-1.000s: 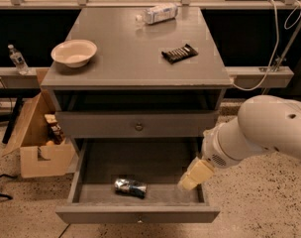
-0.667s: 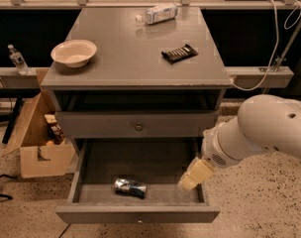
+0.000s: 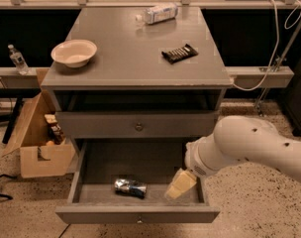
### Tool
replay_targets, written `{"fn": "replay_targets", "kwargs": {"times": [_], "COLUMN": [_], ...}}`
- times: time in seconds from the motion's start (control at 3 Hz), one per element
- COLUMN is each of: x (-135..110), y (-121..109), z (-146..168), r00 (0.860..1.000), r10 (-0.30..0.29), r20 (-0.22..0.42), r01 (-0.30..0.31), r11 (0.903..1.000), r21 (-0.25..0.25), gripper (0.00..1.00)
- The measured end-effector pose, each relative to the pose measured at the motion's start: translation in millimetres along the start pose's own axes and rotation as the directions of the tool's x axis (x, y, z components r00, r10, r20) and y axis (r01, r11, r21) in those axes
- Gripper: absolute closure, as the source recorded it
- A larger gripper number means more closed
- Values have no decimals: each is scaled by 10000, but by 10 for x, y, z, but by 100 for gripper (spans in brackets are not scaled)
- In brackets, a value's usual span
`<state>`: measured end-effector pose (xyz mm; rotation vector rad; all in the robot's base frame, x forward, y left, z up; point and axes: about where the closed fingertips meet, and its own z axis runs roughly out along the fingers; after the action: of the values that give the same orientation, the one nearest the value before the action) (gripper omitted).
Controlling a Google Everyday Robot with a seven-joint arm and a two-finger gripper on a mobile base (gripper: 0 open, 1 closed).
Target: Pick redbull can from middle drawer and place on counter
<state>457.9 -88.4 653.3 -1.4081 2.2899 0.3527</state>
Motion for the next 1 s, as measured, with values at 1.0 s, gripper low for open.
{"fn": "replay_targets", "kwargs": {"times": [1.0], "x": [-185], "y": [-41], "z": [751], "r00": [9920], "r10": [-265], "r20": [1235], "r01": [232], "r11": [9993], "r21": [281], "gripper": [0]}}
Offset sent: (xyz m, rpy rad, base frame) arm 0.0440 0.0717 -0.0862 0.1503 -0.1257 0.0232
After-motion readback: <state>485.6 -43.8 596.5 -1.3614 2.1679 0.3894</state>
